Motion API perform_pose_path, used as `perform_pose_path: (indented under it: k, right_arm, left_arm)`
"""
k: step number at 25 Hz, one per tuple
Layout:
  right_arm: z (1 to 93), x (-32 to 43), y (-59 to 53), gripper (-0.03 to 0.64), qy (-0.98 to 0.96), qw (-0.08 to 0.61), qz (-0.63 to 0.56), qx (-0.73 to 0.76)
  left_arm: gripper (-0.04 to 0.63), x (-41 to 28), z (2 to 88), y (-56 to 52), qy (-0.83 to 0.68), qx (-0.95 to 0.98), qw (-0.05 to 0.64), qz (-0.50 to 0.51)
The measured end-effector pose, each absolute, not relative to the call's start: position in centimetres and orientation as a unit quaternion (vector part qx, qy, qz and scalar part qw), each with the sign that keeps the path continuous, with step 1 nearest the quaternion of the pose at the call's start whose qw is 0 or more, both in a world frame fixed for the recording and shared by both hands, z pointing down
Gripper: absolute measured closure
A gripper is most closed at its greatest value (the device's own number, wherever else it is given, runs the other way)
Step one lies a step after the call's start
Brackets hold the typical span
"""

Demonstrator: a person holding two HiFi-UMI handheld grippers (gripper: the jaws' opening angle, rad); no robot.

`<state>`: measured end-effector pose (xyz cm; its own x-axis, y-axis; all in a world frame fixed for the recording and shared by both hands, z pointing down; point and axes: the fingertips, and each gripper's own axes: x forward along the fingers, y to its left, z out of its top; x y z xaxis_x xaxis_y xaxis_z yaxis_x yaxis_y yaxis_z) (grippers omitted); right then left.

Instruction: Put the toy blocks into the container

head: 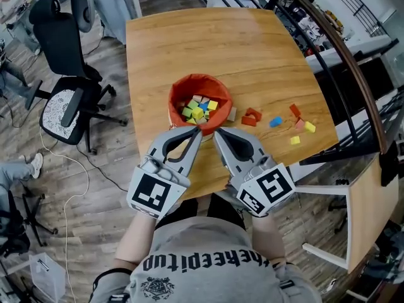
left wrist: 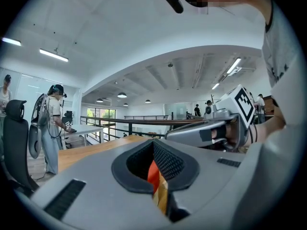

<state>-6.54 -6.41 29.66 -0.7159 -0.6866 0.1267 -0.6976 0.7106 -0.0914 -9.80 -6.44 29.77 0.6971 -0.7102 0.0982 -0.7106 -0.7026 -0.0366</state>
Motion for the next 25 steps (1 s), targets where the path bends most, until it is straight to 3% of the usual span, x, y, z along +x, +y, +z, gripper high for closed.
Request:
perform_pose_path:
  k: [25]
  right_arm:
    - [29.4,-7.8,-5.2,0.606,-0.923,0.051,0.040,0.379]
  left_arm:
    - [0.581,-10.4,29.6,-5.9,-0.373,0.927,0.016,0.037]
